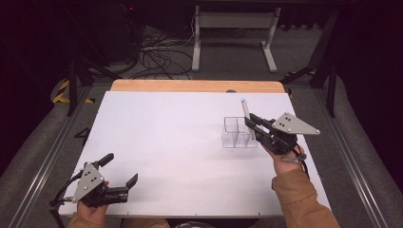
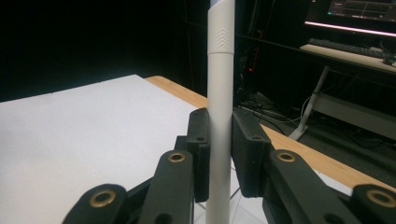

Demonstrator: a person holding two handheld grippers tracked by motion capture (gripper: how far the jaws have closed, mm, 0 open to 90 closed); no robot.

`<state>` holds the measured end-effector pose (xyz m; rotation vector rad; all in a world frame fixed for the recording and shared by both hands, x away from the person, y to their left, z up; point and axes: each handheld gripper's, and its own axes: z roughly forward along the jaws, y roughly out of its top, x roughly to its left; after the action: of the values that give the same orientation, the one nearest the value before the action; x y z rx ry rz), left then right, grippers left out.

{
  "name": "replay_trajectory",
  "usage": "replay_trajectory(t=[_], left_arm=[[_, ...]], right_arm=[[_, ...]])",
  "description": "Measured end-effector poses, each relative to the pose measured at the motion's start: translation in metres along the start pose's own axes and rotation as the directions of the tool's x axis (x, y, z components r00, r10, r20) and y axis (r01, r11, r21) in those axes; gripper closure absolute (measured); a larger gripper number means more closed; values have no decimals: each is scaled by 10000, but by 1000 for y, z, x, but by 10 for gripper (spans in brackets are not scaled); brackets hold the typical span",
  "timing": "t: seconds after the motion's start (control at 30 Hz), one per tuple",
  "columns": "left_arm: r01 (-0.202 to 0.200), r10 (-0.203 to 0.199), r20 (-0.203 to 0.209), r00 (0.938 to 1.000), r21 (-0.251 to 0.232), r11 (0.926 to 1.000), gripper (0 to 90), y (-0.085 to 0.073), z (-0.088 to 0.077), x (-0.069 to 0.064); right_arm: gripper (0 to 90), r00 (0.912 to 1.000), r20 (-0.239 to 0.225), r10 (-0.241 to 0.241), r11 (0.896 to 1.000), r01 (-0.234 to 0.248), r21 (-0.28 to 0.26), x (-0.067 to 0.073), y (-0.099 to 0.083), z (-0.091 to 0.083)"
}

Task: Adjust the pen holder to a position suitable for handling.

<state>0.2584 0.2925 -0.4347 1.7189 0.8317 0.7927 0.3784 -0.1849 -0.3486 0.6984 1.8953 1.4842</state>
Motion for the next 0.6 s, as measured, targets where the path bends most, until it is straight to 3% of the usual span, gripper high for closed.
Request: replay_trajectory(t=[0.23,0.6], left_arm=[[30,-30,-3,10000,7,10000,16,0,0,0],[21,-21,53,10000,2,10000,16,0,1,1]], right_arm=[[780,9994,144,321,9994,-320,-98,-9,3,14],[780,9987,384,342,9994,-338,-115,-18,-1,40]])
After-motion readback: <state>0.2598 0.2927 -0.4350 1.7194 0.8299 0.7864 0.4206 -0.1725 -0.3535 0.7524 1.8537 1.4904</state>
